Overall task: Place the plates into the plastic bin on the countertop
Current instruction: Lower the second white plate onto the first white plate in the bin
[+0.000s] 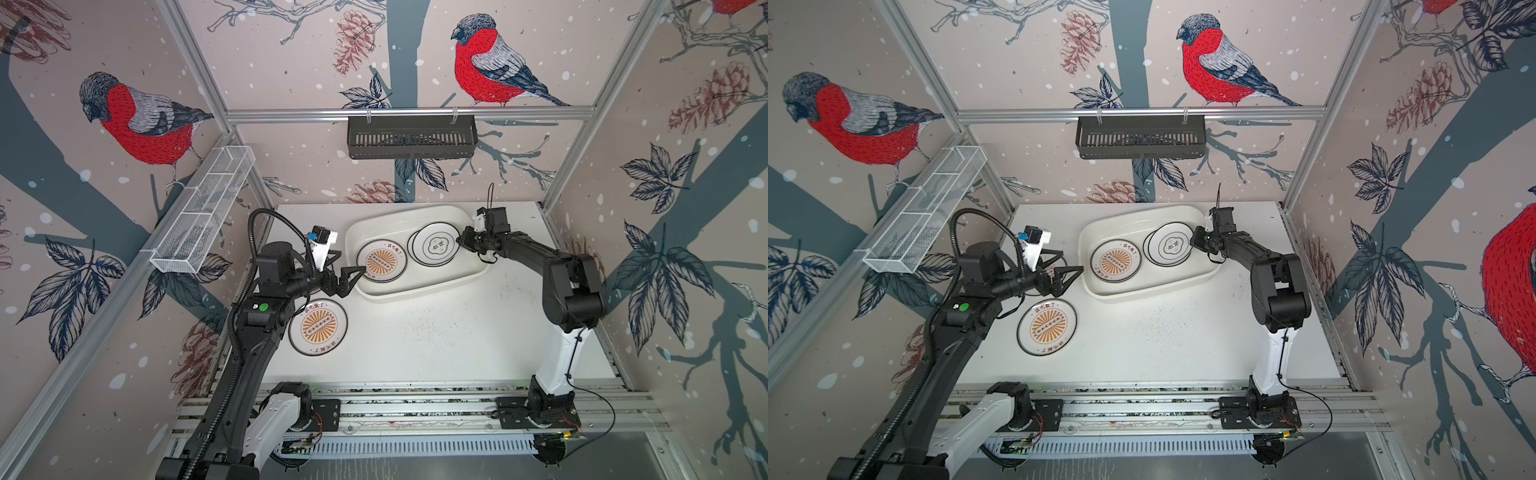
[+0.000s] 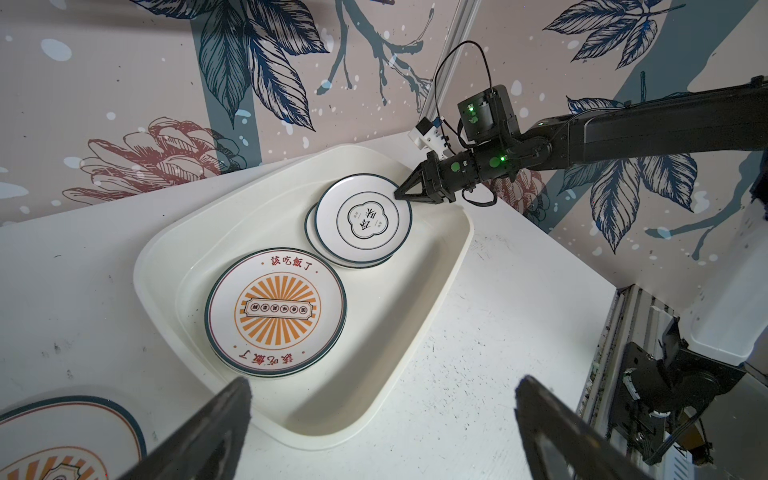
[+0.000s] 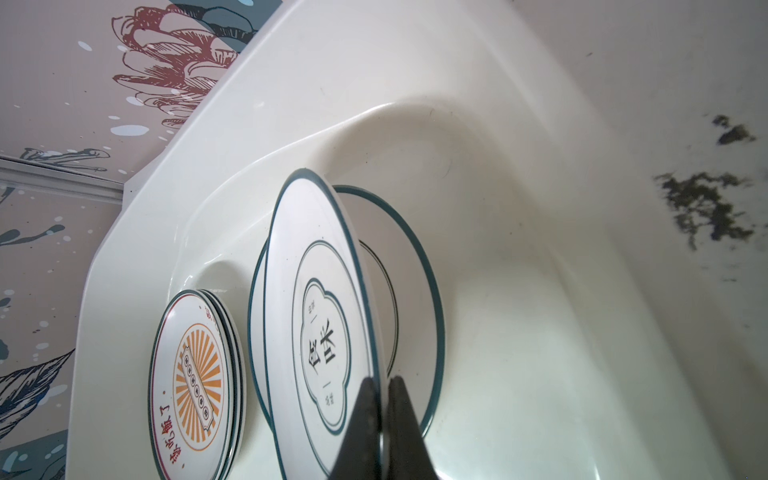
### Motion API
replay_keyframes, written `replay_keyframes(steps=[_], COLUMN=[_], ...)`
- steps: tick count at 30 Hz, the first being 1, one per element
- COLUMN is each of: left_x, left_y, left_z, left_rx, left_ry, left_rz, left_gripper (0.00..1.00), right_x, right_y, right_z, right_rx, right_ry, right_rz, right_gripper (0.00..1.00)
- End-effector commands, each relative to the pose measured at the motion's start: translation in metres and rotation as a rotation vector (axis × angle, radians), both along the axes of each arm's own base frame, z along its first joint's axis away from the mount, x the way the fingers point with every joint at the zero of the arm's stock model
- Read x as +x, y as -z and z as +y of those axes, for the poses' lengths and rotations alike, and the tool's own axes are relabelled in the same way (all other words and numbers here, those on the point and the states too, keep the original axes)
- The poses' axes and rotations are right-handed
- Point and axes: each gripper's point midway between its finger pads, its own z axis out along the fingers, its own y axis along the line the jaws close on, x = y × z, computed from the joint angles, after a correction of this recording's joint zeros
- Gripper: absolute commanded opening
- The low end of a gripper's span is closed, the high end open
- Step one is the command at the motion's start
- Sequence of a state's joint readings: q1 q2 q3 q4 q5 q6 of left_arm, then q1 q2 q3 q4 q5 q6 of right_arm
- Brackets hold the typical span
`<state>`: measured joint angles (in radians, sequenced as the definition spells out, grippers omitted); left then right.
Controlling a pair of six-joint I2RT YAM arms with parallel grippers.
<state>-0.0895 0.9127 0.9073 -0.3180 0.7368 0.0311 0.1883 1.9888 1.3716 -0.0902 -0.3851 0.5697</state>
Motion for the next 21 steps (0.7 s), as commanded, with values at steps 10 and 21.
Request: replay_keyframes(steps=[10,21], left_x=[-0.001,-0.001], left_y=[-0.009,-0.008], left_z=[-0.003,-0.003], left_rx=[-0.007,-0.007], left_ry=[0.028,0.026], left_rz=[-0.051,-0.048], left_gripper=[0.98,0.98], right_x=[0.006,0.005], right_y=[0.007,0.014], right_z=[0.000,-0.004], right_rx=[-0.007,-0.018], right_ry=[0.007,0.010], right_rz=[0.004,0.019], right_gripper=[0.07,0.09])
